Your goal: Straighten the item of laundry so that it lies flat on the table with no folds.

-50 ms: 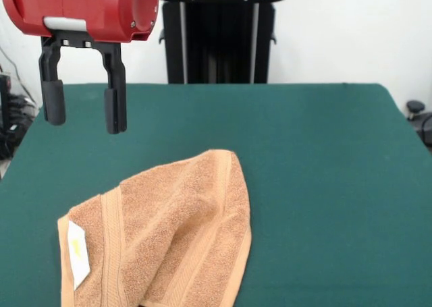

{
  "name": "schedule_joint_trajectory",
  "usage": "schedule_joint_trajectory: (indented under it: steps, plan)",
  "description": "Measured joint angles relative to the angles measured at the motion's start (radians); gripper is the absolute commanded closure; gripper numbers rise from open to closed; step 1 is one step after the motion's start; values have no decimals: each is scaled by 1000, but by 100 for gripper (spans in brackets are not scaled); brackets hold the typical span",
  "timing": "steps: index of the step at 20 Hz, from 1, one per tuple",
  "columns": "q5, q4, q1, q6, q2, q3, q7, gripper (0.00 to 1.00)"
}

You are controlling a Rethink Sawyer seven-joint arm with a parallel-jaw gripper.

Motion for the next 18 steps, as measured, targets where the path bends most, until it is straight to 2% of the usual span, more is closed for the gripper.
schedule_joint_trajectory:
  steps: [9, 18]
  plan:
    - [-6, 0, 0, 0, 9, 0, 0, 0]
    - [-12, -11, 5, 0, 59, -7, 0, 0]
